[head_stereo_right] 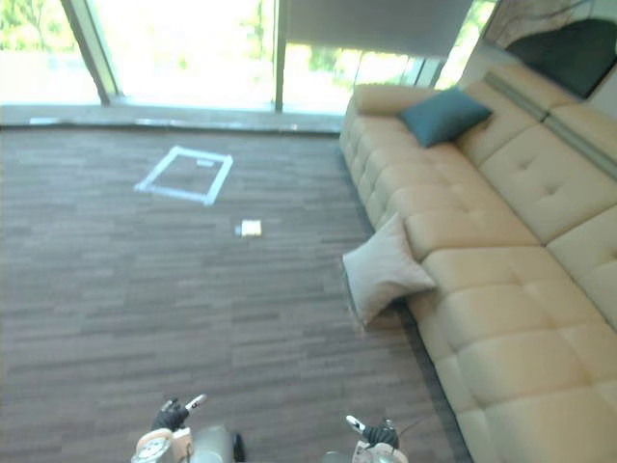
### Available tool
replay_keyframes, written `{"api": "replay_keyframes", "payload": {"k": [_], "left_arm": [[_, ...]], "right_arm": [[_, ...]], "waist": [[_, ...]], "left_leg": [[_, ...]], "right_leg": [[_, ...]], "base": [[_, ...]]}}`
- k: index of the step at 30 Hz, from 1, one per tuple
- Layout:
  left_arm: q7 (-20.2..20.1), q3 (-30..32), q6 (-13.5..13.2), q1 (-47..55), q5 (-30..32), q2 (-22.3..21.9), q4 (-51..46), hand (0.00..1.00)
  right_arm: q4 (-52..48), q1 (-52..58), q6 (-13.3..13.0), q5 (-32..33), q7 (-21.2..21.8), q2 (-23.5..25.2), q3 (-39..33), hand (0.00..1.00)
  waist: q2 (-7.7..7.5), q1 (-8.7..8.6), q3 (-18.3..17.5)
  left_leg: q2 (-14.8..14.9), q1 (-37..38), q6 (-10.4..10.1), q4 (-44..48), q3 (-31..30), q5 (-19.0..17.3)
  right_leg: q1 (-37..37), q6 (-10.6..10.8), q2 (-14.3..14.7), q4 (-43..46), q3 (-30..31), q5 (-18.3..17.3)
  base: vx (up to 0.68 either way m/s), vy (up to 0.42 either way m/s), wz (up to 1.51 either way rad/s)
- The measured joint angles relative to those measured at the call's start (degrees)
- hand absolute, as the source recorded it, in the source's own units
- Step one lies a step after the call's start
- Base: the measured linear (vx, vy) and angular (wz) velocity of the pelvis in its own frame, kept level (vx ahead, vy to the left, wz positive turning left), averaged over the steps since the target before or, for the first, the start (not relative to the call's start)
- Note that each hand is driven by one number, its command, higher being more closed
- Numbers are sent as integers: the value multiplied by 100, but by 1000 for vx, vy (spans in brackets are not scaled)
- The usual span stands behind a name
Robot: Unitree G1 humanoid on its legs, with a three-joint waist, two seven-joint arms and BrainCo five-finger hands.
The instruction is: Pick up cushions and gather them together orderly.
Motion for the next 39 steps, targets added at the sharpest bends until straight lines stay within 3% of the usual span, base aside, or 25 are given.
{"api": "replay_keyframes", "payload": {"k": [2, 5, 7, 8, 9, 10, 11, 12, 13, 14, 15, 16, 18, 20, 21, 23, 25, 27, 28, 30, 32, 33, 34, 36, 39], "left_arm": [[1, -73, 2, -7, 0, 24, 109, 0], [-2, -196, 7, -42, -3, 21, 294, 0], [-14, -351, 6, -28, 8, 26, 409, 0], [-15, -349, 9, -16, 9, 23, 414, 0], [-20, -334, 11, 3, 118, 0, 414, 0], [-20, -308, 20, 2, 129, -53, 419, 0], [-25, -221, 12, -29, 230, -163, 400, 0], [-29, -49, 11, -42, 260, -287, 353, 0], [-32, 27, 13, -39, 272, -292, 296, 0], [-39, 227, -4, -6, 290, -390, 119, 0], [-36, 225, -5, -7, 291, -375, 83, 0], [-50, 191, -11, -11, 318, -344, -6, 0], [-61, 127, -44, -5, 325, -250, -143, 0], [-62, 126, -57, -10, 318, -280, -260, 0], [-60, 116, -66, -47, 318, -343, -294, 0], [-53, 108, -88, -53, 314, -381, -336, 0], [-50, 104, -158, -43, 312, -405, -330, 0], [-52, 100, -163, -36, 307, -365, -283, 0], [-55, 98, -165, -37, 320, -270, -267, 0], [-52, 96, -164, -48, 327, -203, -223, 0], [-39, 98, -148, -120, 332, -168, -44, 0], [-25, 21, -124, -132, 335, -136, 28, 0], [-23, 12, -121, -134, 335, -134, 36, 0], [-7, -96, -75, -123, 329, -97, 155, 0], [-22, -331, -47, -105, 326, -11, 295, 0]], "right_arm": [[-114, -11, -34, -114, -1, 9, 4, 0], [37, -128, -18, -204, 5, -171, 3, 0], [151, -205, 21, -194, 37, -299, 0, 0], [147, -202, 23, -193, 49, -307, 0, 0], [93, -166, 21, -183, 57, -317, -15, 0], [89, -191, 22, -190, 65, -320, -24, 0], [77, -206, 32, -215, 86, -359, -24, 0], [55, -218, 43, -203, 105, -389, -28, 0], [39, -219, 42, -202, 106, -396, -18, 0], [-28, -241, 84, -186, 81, -451, 14, 0], [-23, -244, 99, -186, 81, -439, 34, 0], [-18, -245, 115, -184, 84, -384, 168, 0], [-20, -238, 123, -180, 86, -289, 196, 0], [-26, -237, 135, -178, 86, -272, 186, 0], [-54, -226, 140, -180, 64, -290, 179, 0], [-51, -231, 147, -180, 52, -281, 214, 0], [-37, -235, 144, -181, 44, -277, 518, 0], [-34, -241, 144, -190, 41, -198, 632, 0], [-30, -217, 144, -200, 38, -87, 629, 0], [-32, -197, 141, -205, 43, 32, 639, 0], [-20, -187, 150, -206, 53, 68, 679, 0], [-15, -196, 143, -213, 60, 24, 688, 0], [-17, -196, 144, -213, 63, 24, 689, 0], [-9, -219, 134, -389, 61, 24, 689, 0], [9, -260, 90, -436, 55, 20, 680, 0]], "waist": [[21, -43, 12], [120, -92, 59], [213, -250, 103], [214, -283, 103], [225, -338, 106], [291, -342, 111], [486, -336, 48], [595, -319, 99], [641, -315, 120], [787, -263, 239], [771, -244, 257], [630, -214, 344], [474, -179, 350], [452, -121, 372], [495, -57, 387], [502, -16, 391], [524, 6, 386], [528, 41, 296], [354, 54, 196], [217, 55, 104], [195, 102, 91], [229, 93, 108], [230, 93, 108], [263, 121, 90], [281, -11, 68]], "left_leg": [[9, 490, -72, -406, 109, -73], [32, 1214, -272, -1075, 424, -49], [-8, 1796, -491, -1517, 509, -76], [-15, 1893, -575, -1554, 505, -103], [19, 2132, -772, -1471, 421, -217], [109, 2168, -809, -1366, 388, -238], [497, 1782, -954, -353, 237, -148], [863, 1134, -809, 1211, -101, 320], [959, 955, -696, 1631, -210, 533], [1431, 218, -770, 3405, -384, 599], [1479, 81, -822, 3647, -382, 546], [1466, -215, -867, 3777, -278, 403], [1384, -637, -743, 3286, -136, 306], [1265, -1029, -638, 2526, -83, 244], [997, -1331, -635, 1635, -281, 259], [717, -1489, -655, 988, -628, 284], [350, -1565, -626, -84, -1210, 585], [275, -1487, -571, 4, -1306, 1184], [225, -1489, -525, 231, -1090, 1007], [211, -1457, -444, 388, -839, 734], [239, -1163, -298, 474, -421, 510], [285, -716, -225, 400, -22, 287], [286, -673, -224, 382, 13, 271], [292, -29, -220, -105, 437, 265], [329, 316, -324, -552, 726, 341]], "right_leg": [[-569, -84, -19, -434, -452, -215], [-1057, -148, 88, -2516, -1328, -263], [-1090, -260, 417, -4325, -1410, 418], [-1068, -327, 435, -4486, -1407, 570], [-1017, -1029, 472, -4416, -1323, 1183], [-1006, -1058, 542, -4241, -1329, 1041], [-924, -1038, 706, -4092, -1462, 655], [-693, -1066, 909, -4133, -1435, 403], [-620, -1076, 975, -4175, -1410, 365], [-74, -1189, 1327, -4424, -1180, 215], [89, -1210, 1372, -4493, -1115, 184], [565, -1237, 1428, -4739, -873, 127], [1056, -1201, 1450, -5155, -576, 114], [1374, -1086, 1467, -5383, -302, 63], [1638, -937, 1452, -5459, -62, -40], [1768, -860, 1416, -5460, 131, -171], [1823, -649, 1364, -5197, 600, -571], [1816, -449, 1304, -4944, 1021, -848], [1788, -323, 1135, -4850, 1226, -938], [1596, -306, 990, -4552, 1335, -940], [1281, -219, 827, -3671, 1319, -855], [972, -21, 485, -2799, 790, -719], [944, -19, 442, -2740, 705, -718], [625, -115, -162, -2345, -583, -800], [394, -80, -274, -3147, -1519, -719]], "base": [[540, 34, -18], [533, -4, -23], [609, -61, 6], [812, -125, 24], [563, -109, 20], [806, -197, 16], [609, -236, -1], [597, -256, -4], [689, -234, -52], [564, -136, -68], [666, -141, -101], [428, -101, -63], [543, -93, -90], [499, 14, -83], [250, 71, -44], [354, 178, -65], [486, 376, -103], [391, 370, -117], [333, 320, -105], [375, 349, -88], [408, 412, -101], [222, 224, -66], [246, 244, -91], [181, 160, -73], [195, 64, -44]]}}
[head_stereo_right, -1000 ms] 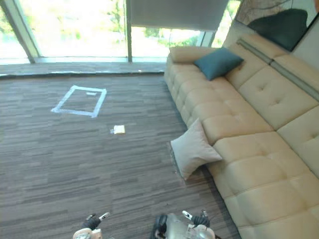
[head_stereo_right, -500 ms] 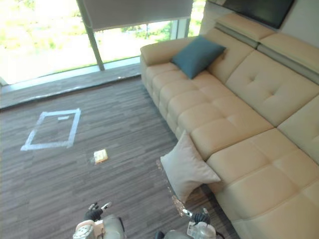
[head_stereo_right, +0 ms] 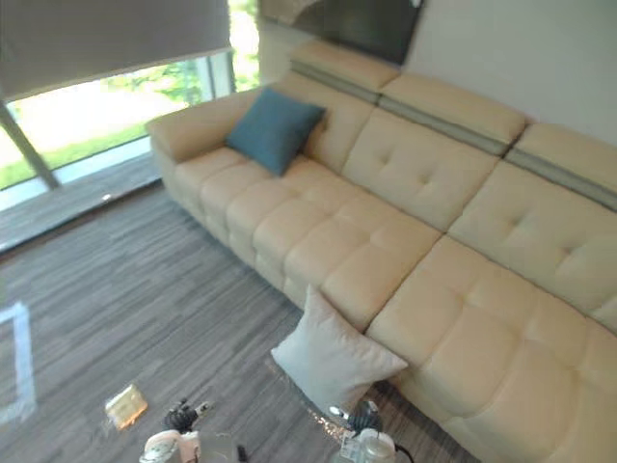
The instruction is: Pick up cushions and gather them together orderly.
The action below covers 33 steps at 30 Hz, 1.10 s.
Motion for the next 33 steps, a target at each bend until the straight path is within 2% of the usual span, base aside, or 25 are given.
{"api": "replay_keyframes", "payload": {"k": [1, 2, 3, 4, 7, 8, 9, 10, 11, 12, 13, 14, 16, 17, 18, 19, 24, 28, 31, 33], "left_arm": [[0, -25, 0, -3, 0, 15, 4, 0], [-2, -84, 5, -21, -1, 49, 43, 0], [-5, -142, 6, -29, 0, 86, 74, 0], [-20, -147, 32, -82, 0, 35, 163, 0], [-33, -145, 27, -83, 51, -132, 186, 0], [-35, -144, 27, -82, 65, -138, 182, 0], [-54, -133, 27, -81, 114, -145, 128, 0], [-76, -87, -6, -76, 111, -123, 20, 0], [-81, -67, -7, -69, 111, -133, -22, 0], [-87, 4, -11, -45, 112, -167, -124, 0], [-81, 19, -18, -15, 114, -203, -185, 0], [-83, 19, -17, -12, 113, -214, -192, 0], [-77, -5, -14, -14, 112, -240, -193, 0], [-73, -5, -15, -16, 110, -242, -193, 0], [-58, -3, -15, -25, 100, -224, -220, 0], [-29, -7, -9, -33, 100, -155, -214, 0], [-13, -6, -7, -90, 59, -111, -124, 0], [-12, -23, -6, -109, 0, -133, -35, 0], [10, -117, -12, -150, -3, -128, -7, 0], [41, -136, -12, -247, -8, -143, -5, 0]], "right_arm": [[7, -15, -3, -1, 0, -2, -1, 0], [99, -77, -7, -1, 0, -13, -10, 0], [108, -88, 3, -1, 2, -11, -11, 0], [110, -97, 10, -5, 3, -89, -24, 0], [99, -93, -5, 0, -3, -200, -139, 0], [99, -93, -6, 1, -3, -209, -153, 0], [87, -94, -7, 4, -4, -207, -173, 0], [88, -67, -5, 6, -7, -215, -120, 0], [90, -64, -2, 6, -11, -227, -92, 0], [95, -49, 9, 8, -26, -248, -77, 0], [93, -51, 14, 10, -62, -239, -75, 0], [93, -52, 14, 10, -68, -234, -75, 0], [72, -69, 9, 12, -121, -236, -75, 0], [73, -76, 7, 11, -124, -237, -74, 0], [85, -84, 15, 12, -138, -212, -45, 0], [69, -84, 7, 10, -148, -180, -45, 0], [112, -57, 60, 6, -168, -116, -9, 0], [99, -77, 56, 0, -171, -128, 116, 0], [91, -111, 48, 5, -201, -131, 124, 0], [89, -245, 36, 10, -240, -194, 122, 0]], "waist": [[-1, -24, 0], [-15, -38, 0], [-67, -34, -30], [-5, -53, -43], [257, -79, -77], [275, -78, -82], [250, -85, -17], [221, -66, 29], [218, -55, 52], [264, 6, 81], [291, 13, 103], [289, 13, 104], [294, 9, 103], [295, 15, 103], [282, 75, 93], [145, 87, 21], [64, 98, -12], [134, 102, 38], [165, 105, 72], [234, 103, 239]], "left_leg": [[-2, 33, -11, -33, 36, 6], [-37, 174, -47, -140, 167, 27], [-100, 214, -63, -168, 244, 33], [-93, 331, -184, -279, 222, 97], [57, 366, -294, -459, 58, 159], [100, 366, -299, -389, 25, 162], [293, 180, -299, 188, -102, 161], [563, -192, -265, 1236, -397, 183], [665, -322, -231, 1619, -520, 205], [860, -638, -239, 2369, -855, 56], [881, -678, -263, 2377, -984, -106], [857, -680, -241, 2290, -989, -129], [450, -775, -168, 1147, -1582, -149], [384, -783, -169, 971, -1716, -142], [105, -708, -416, 666, -2155, -68], [-68, -647, -418, 585, -2217, -54], [-249, -612, -288, 692, -2144, -136], [-322, -428, -230, 616, -1852, -169], [-293, -460, -219, 562, -1650, -183], [-216, -582, -228, 659, -1484, -305]], "right_leg": [[-17, -4, -2, -159, -93, 73], [-108, -37, -21, -685, -393, 425], [-159, -148, -39, -1031, -589, 823], [-82, -335, 42, -1169, -656, 912], [55, -381, 417, -1550, -654, 903], [79, -392, 461, -1595, -665, 892], [242, -404, 569, -1736, -675, 847], [449, -426, 686, -1822, -680, 782], [521, -435, 740, -1843, -660, 748], [707, -475, 884, -1847, -521, 643], [793, -495, 933, -1834, -388, 584], [807, -487, 942, -1829, -329, 564], [708, -362, 946, -1713, 64, 472], [673, -341, 949, -1677, 129, 460], [528, -273, 911, -1501, 443, 426], [424, -174, 849, -1488, 596, 514], [432, -9, 748, -1677, 914, 647], [403, 32, 658, -1663, 1219, 669], [91, 62, 663, -1479, 1425, 649], [-261, 66, 725, -1202, 1632, 635]], "base": [[173, -23, -37], [177, -75, -37], [233, -134, -56], [208, -137, -46], [172, -151, -19], [177, -139, 5], [90, -193, 9], [50, -158, 7], [47, -174, -20], [67, -43, -54], [62, -33, -63], [55, 49, -84], [80, 121, -85], [87, 157, -90], [126, 143, -72], [126, 143, -67], [150, 125, -37], [52, 85, -32], [-56, 30, -43], [-110, 10, -57]]}}
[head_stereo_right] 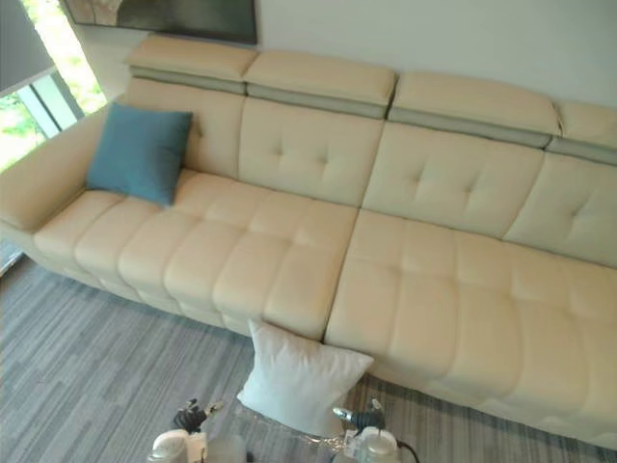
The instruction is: Pick up cushions and gather them together orderly.
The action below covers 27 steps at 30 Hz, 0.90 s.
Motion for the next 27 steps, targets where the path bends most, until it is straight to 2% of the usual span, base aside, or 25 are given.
{"api": "replay_keyframes", "payload": {"k": [2, 4, 6, 9, 10, 15, 16, 20, 21, 23, 25, 27], "left_arm": [[93, -3, -6, -162, -26, 30, -23, 0], [181, -6, -7, -426, -184, 80, -106, 0], [323, -4, -72, -647, -364, 144, -256, 0], [520, 31, -146, -966, -716, 240, -424, 0], [606, 190, -195, -1147, -880, 258, -514, 0], [781, 447, -218, -1733, -1125, 425, -683, 0], [808, 469, -216, -1996, -1145, 557, -740, 0], [850, 722, -223, -2546, -1358, 1032, -1175, 0], [867, 725, -223, -2793, -1412, 1231, -1311, 0], [899, 724, -236, -2971, -1471, 1369, -1437, 0], [903, 671, -258, -3473, -1657, 1639, -1602, 0], [903, 654, -271, -3744, -1809, 1730, -1682, 0]], "right_arm": [[-32, -158, -27, 7, -106, -83, -4, 0], [-162, -367, -49, 18, -219, -216, -14, 0], [-377, -465, -72, 131, -349, -308, -46, 0], [-524, -632, -117, 381, -535, -380, -179, 0], [-710, -712, -128, 526, -651, -389, -254, 0], [-949, -1196, -157, 771, -829, -499, -262, 0], [-1081, -1481, -153, 875, -856, -580, -253, 0], [-1413, -2270, -183, 1146, -879, -910, -256, 0], [-1511, -2573, -191, 1249, -884, -1058, -256, 0], [-1608, -2790, -222, 1317, -885, -1140, -253, 0], [-1801, -3328, -276, 1479, -884, -1330, -242, 0], [-1807, -3736, -283, 1608, -884, -1424, -241, 0]], "waist": [[18, -1, 157], [3, -45, 513], [-68, -85, 820], [-152, -90, 1101], [-186, -103, 1271], [-273, -136, 1518], [-274, -121, 1700], [-310, -127, 1925], [-290, -125, 1963], [-303, -126, 2009], [-280, -124, 2044], [-279, -114, 2045]], "left_leg": [[99, -540, 25, 450, 67, -148], [173, -1111, 55, 1027, 63, -295], [233, -1630, 90, 1557, 56, -422], [380, -2440, 146, 2220, 31, -569], [400, -2813, 176, 2458, -13, -585], [421, -3910, 252, 2878, -147, -575], [429, -4179, 255, 3004, -186, -573], [491, -5180, 321, 3449, -279, -503], [512, -5569, 302, 3688, -312, -490], [528, -5832, 310, 3871, -328, -496], [545, -6548, 343, 4324, -428, -553], [554, -6978, 359, 4633, -470, -591]], "right_leg": [[-628, -23, 43, 461, 218, -52], [-1249, -25, 54, 1025, 309, -136], [-1816, -27, 68, 1550, 411, -220], [-2618, -14, 108, 2065, 485, -278], [-2960, -20, 109, 2241, 505, -248], [-3953, -84, 90, 2509, 475, -83], [-4209, -99, 91, 2570, 472, -38], [-5163, -148, 78, 2938, 407, 71], [-5547, -167, 63, 3165, 410, 85], [-5831, -165, 58, 3354, 420, 82], [-6536, -146, 40, 3826, 437, 7], [-6977, -134, 37, 4140, 482, -31]], "base": [[-184, -2, -54], [-204, -28, -26], [-227, -33, -17], [-283, -24, -19], [-213, 0, -8], [-180, 9, -2], [-148, 11, -9], [-115, 8, -12], [-60, -8, -7], [-42, 1, -4], [-62, 0, 0], [-90, -10, -1]]}}
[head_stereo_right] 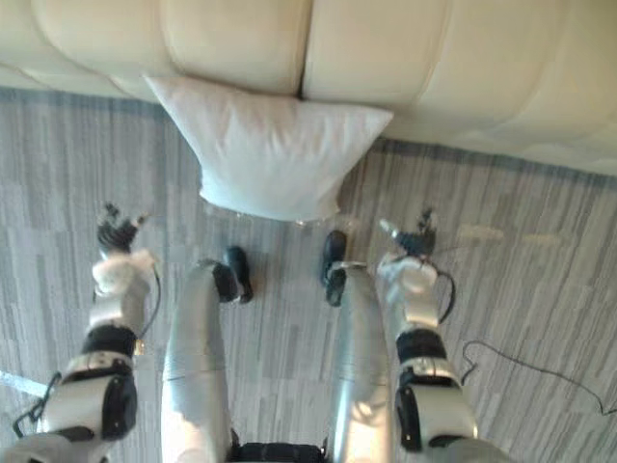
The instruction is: Pick up cushions and gather them together orderly.
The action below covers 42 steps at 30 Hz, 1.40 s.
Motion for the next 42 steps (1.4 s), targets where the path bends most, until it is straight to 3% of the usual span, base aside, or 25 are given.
{"api": "replay_keyframes", "payload": {"k": [10, 14, 19, 20, 21, 28, 34, 42], "left_arm": [[18, -904, -100, -1071, -583, 161, -154, 0], [58, -1397, -177, -1712, -728, -14, -436, 0], [410, -1791, -186, -2158, -789, -362, -572, 0], [426, -1796, -186, -2168, -789, -364, -573, 0], [451, -1799, -186, -2209, -790, -366, -572, 100], [880, -1873, -175, -2428, -781, -263, -566, 100], [936, -1860, -176, -2595, -758, -154, -569, 100], [1011, -1831, -213, -2267, -757, -473, -1255, 100]], "right_arm": [[-12, -1406, -108, 596, -113, 62, 105, 0], [1, -2065, -142, 661, -126, 395, 265, 0], [10, -2662, -167, 779, -150, 702, 251, 0], [11, -2674, -167, 793, -159, 707, 242, 100], [11, -2708, -169, 894, -186, 720, 239, 100], [10, -2828, -241, 1452, -406, 689, 253, 100], [3, -2881, -451, 1656, -452, 586, 474, 100], [-504, -2504, -682, 1658, -452, 765, 518, 100]], "waist": [[14, -14, 14], [50, -19, 37], [50, -62, 37], [50, -61, 37], [48, -62, 38], [45, -105, 40], [39, -142, 37], [17, -242, 27]], "left_leg": [[-72, -1210, 29, 489, -122, 70], [-80, -1448, -12, 717, -260, 78], [-176, -1482, -67, 589, -297, 155], [-179, -1482, -67, 584, -297, 157], [-185, -1482, -79, 570, -295, 166], [-180, -1397, -88, 541, -189, 191], [-182, -1240, -98, 360, -167, 289], [-169, -607, -86, 83, -119, 332]], "right_leg": [[-1223, 30, -48, 470, 41, 109], [-1409, -2, -53, 699, 0, 52], [-1421, -14, -173, 668, -52, 45], [-1421, -16, -178, 667, -54, 44], [-1421, -19, -184, 660, -57, 43], [-1417, -81, -183, 657, 12, 92], [-1244, -68, -166, 429, -17, 169], [-619, -46, -107, 162, 12, 245]], "base": [[-86, -2, -2], [-7, 2, 2], [-4, 11, 12], [11, 19, 10], [13, 14, 4], [6, 9, -1], [-2, 8, -2], [-10, 11, 0]]}}
